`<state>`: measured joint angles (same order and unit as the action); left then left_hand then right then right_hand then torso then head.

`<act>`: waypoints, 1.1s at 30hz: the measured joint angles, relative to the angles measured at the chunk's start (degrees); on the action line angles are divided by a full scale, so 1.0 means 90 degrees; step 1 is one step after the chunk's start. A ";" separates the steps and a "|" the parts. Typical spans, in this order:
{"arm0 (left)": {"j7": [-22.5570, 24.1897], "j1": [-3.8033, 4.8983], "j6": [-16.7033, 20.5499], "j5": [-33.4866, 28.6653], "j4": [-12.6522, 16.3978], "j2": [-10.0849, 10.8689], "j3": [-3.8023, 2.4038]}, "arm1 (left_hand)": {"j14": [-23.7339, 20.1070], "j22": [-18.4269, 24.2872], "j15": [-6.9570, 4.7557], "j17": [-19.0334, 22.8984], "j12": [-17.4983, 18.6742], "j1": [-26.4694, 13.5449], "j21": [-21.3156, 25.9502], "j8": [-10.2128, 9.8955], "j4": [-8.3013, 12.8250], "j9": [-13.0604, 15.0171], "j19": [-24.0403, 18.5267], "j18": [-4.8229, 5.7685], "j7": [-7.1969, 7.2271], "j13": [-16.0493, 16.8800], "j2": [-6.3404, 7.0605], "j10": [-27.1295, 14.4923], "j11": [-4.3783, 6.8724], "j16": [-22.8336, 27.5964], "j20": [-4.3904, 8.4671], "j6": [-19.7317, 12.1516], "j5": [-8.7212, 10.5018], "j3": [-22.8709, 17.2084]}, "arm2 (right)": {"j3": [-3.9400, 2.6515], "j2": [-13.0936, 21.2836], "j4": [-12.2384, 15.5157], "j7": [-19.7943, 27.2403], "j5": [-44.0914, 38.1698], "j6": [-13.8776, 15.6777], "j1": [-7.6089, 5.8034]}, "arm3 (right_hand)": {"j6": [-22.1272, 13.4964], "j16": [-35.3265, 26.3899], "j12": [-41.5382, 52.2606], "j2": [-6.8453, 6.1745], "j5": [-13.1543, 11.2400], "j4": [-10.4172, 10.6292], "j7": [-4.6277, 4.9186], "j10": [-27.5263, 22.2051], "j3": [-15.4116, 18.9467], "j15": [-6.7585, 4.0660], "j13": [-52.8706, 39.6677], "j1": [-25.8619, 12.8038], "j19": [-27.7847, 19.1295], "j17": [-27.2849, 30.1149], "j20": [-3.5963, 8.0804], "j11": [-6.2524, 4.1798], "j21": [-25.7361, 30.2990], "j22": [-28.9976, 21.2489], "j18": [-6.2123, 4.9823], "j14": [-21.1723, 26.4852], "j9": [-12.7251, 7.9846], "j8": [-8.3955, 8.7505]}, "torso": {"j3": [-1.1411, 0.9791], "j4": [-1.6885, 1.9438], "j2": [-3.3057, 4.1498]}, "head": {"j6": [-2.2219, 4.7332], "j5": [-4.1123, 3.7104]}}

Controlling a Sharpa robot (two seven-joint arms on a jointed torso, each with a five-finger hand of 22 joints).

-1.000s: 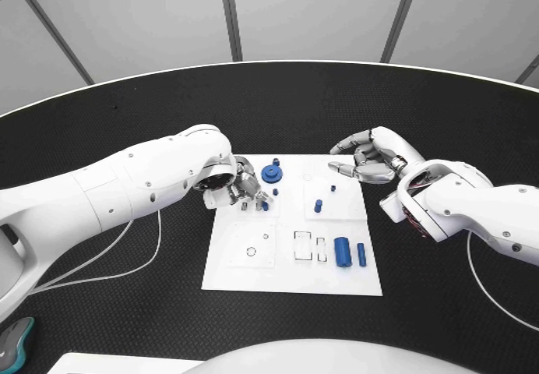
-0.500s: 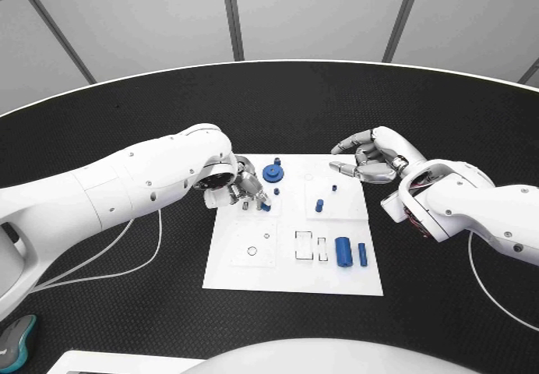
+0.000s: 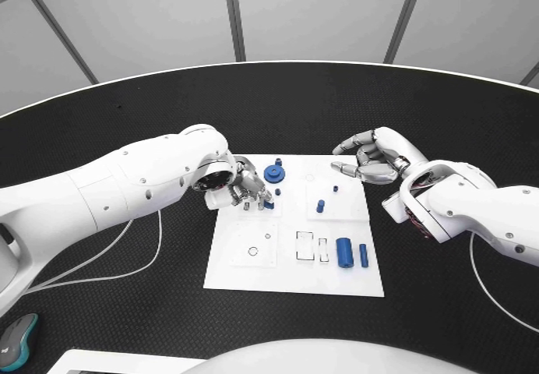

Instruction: Assemble the parts on the task board

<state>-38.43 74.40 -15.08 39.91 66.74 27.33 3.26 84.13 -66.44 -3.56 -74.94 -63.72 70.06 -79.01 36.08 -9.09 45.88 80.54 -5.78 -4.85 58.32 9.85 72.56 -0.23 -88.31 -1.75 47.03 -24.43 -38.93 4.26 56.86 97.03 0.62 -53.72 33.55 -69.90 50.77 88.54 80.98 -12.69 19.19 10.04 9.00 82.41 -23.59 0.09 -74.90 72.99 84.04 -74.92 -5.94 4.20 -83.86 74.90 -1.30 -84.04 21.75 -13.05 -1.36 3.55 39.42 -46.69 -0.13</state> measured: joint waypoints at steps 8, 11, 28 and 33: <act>0.0050 0.0000 0.0233 -0.0410 0.0168 0.0183 0.0000 | 0.0000 -0.0032 0.0000 0.0001 -0.0118 -0.0223 -0.0024 0.0073 -0.0008 0.0136 0.0000 0.0000 0.0028 0.0134 0.0094 0.0096 0.0026 0.0000 0.0000 0.0135 -0.0864 -0.0007 | 0.0000 -0.0003 -0.0017 0.0001 0.0000 0.0003 0.0000 | 0.0000 0.0000 0.0000 0.0000 0.0000 0.0000 0.0000 0.0000 0.0000 0.0000 -0.0005 0.0000 0.0000 0.0000 0.0000 0.0000 0.0000 0.0000 0.0000 0.0000 0.0001 0.0000 | 0.0001 0.0004 -0.0007 | 0.0001 0.0039; 0.0069 0.0000 0.0342 -0.0402 0.0224 0.0259 0.0000 | 0.0000 -0.0039 0.0000 0.0001 -0.0143 -0.0236 -0.0053 0.0074 0.0021 0.0145 0.0000 0.0000 0.0030 0.0146 0.0107 0.0110 0.0040 0.0000 0.0000 0.0136 -0.0945 0.0021 | 0.0001 -0.0006 -0.0024 0.0004 0.0000 0.0006 0.0000 | 0.0000 0.0000 0.0000 0.0000 0.0000 0.0000 0.0000 0.0000 0.0000 0.0000 -0.0005 0.0000 0.0000 0.0001 0.0000 0.0000 0.0000 0.0000 0.0000 0.0000 0.0005 0.0000 | 0.0000 0.0003 -0.0007 | -0.0008 0.0056; 0.0179 -0.0003 0.0446 0.0539 0.0218 0.0344 0.0001 | -0.0023 -0.0130 -0.0023 0.0002 -0.0217 -0.0328 -0.0103 0.0113 0.0065 0.0228 0.0022 0.0062 0.0071 0.0210 0.0199 0.0245 0.0082 0.0000 0.0022 0.0272 -0.1351 0.0065 | 0.0001 -0.0021 -0.0034 0.0029 0.0000 0.0017 0.0001 | 0.0000 0.0000 0.0000 0.0000 0.0000 0.0017 0.0000 0.0000 0.0018 0.0000 -0.0004 0.0000 0.0000 0.0001 0.0000 0.0000 0.0000 0.0000 0.0000 0.0000 0.0004 0.0000 | -0.0005 -0.0013 0.0011 | 0.0003 0.0059; 0.0185 -0.0005 0.0486 0.0695 0.0248 0.0309 0.0002 | -0.0023 -0.0164 -0.0023 0.0002 -0.0217 -0.0337 -0.0108 0.0112 0.0082 0.0239 0.0045 0.0061 0.0071 0.0224 0.0208 0.0253 0.0074 0.0000 0.0045 0.0273 -0.1428 0.0082 | 0.0001 -0.0026 -0.0032 0.0034 0.0000 0.0019 0.0001 | 0.0000 0.0000 0.0000 0.0000 0.0000 0.0017 0.0000 0.0000 0.0018 0.0000 -0.0003 0.0000 0.0000 0.0001 0.0000 0.0000 0.0000 0.0000 0.0000 0.0000 0.0004 0.0000 | -0.0005 -0.0016 0.0016 | 0.0010 0.0057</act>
<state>-36.76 74.36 -10.71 46.16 68.97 30.12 3.28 83.93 -67.92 -3.76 -74.92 -65.68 67.02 -79.98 37.09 -8.35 48.03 80.95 -5.23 -4.21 60.33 11.72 74.84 0.43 -88.31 -1.34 49.48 -37.28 -38.19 4.26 56.62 96.74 0.93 -53.72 33.73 -69.90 50.77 88.54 80.98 -12.69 19.19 10.20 9.00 82.40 -23.43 0.09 -74.93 72.98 84.04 -74.91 -5.94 4.20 -83.86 74.90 -1.29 -84.04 21.78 -13.05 -1.41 3.41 39.57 -46.60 0.38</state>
